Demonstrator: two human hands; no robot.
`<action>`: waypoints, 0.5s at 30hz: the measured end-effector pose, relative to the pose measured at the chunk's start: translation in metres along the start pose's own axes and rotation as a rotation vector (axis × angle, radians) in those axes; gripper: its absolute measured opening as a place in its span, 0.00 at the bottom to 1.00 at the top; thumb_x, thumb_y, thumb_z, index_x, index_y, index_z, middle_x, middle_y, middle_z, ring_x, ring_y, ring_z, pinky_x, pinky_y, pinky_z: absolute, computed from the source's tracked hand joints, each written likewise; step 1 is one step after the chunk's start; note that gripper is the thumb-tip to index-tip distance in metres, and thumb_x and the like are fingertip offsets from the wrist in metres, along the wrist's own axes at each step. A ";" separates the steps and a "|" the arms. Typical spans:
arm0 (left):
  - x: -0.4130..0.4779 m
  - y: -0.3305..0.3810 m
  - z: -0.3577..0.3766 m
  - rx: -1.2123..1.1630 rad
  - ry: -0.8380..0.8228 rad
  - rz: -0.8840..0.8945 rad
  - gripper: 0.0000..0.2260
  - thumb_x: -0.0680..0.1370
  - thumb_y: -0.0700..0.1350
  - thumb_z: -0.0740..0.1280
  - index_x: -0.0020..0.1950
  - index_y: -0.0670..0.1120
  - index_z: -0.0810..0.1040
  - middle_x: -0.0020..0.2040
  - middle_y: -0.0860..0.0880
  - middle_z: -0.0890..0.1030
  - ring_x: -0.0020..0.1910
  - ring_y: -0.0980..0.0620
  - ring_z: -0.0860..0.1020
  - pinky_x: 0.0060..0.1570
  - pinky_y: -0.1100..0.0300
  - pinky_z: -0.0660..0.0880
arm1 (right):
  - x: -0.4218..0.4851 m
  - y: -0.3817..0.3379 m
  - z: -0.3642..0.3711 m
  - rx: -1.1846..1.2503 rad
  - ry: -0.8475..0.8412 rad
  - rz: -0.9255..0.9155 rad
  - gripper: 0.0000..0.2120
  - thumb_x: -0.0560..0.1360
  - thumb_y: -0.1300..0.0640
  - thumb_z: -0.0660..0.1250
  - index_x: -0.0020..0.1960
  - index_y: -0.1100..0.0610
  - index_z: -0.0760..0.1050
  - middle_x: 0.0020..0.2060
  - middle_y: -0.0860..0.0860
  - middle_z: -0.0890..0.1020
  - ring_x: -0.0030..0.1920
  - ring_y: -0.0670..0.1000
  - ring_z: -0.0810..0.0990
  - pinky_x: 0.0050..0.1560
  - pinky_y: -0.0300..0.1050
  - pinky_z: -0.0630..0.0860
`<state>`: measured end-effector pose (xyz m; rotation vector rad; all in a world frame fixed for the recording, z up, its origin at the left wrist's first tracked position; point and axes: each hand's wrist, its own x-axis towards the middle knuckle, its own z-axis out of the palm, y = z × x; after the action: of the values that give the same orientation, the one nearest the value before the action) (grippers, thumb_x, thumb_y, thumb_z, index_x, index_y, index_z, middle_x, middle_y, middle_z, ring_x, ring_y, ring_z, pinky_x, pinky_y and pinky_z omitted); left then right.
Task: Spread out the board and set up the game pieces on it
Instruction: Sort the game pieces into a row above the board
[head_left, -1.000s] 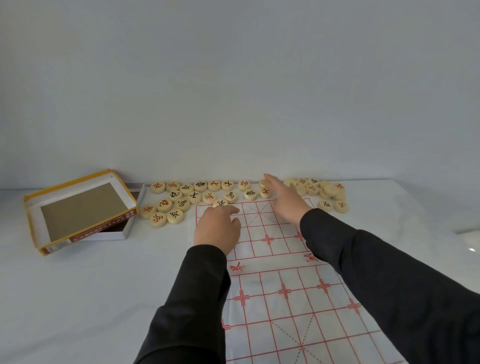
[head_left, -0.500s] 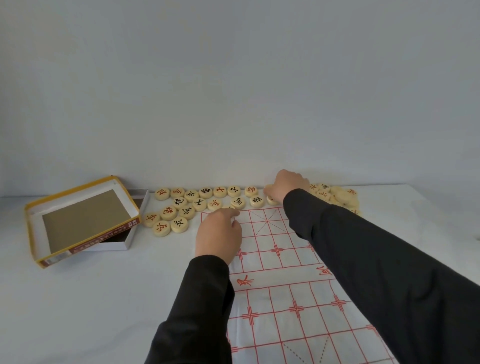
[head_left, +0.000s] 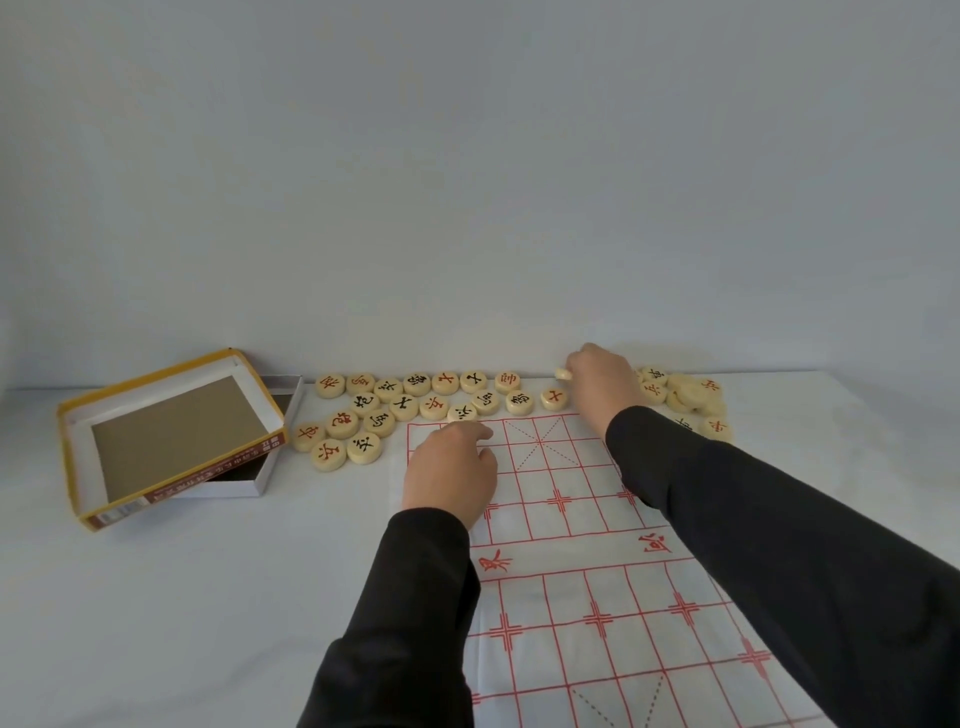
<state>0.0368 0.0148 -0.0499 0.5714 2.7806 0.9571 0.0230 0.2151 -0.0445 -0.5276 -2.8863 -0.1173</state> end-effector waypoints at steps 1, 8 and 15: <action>0.000 0.000 0.000 0.002 0.003 0.004 0.16 0.80 0.44 0.58 0.67 0.52 0.71 0.67 0.52 0.72 0.64 0.53 0.71 0.61 0.62 0.69 | 0.000 0.001 0.002 0.023 -0.054 0.017 0.09 0.76 0.67 0.57 0.47 0.62 0.77 0.45 0.56 0.77 0.46 0.57 0.78 0.43 0.44 0.70; 0.000 -0.001 0.002 0.016 -0.014 -0.003 0.16 0.80 0.44 0.57 0.67 0.52 0.72 0.66 0.51 0.73 0.63 0.53 0.72 0.60 0.62 0.69 | -0.006 0.000 -0.004 0.720 -0.158 0.088 0.23 0.74 0.75 0.57 0.65 0.60 0.74 0.60 0.55 0.79 0.60 0.51 0.77 0.57 0.38 0.74; -0.003 0.009 0.005 0.058 -0.059 0.026 0.17 0.80 0.45 0.56 0.69 0.52 0.70 0.67 0.50 0.73 0.64 0.52 0.71 0.61 0.61 0.69 | -0.015 0.031 -0.025 0.805 0.038 0.279 0.23 0.73 0.75 0.57 0.64 0.61 0.73 0.61 0.53 0.78 0.61 0.50 0.76 0.57 0.35 0.72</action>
<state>0.0439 0.0234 -0.0484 0.6352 2.7630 0.8521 0.0524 0.2363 -0.0219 -0.7165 -2.4770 1.0025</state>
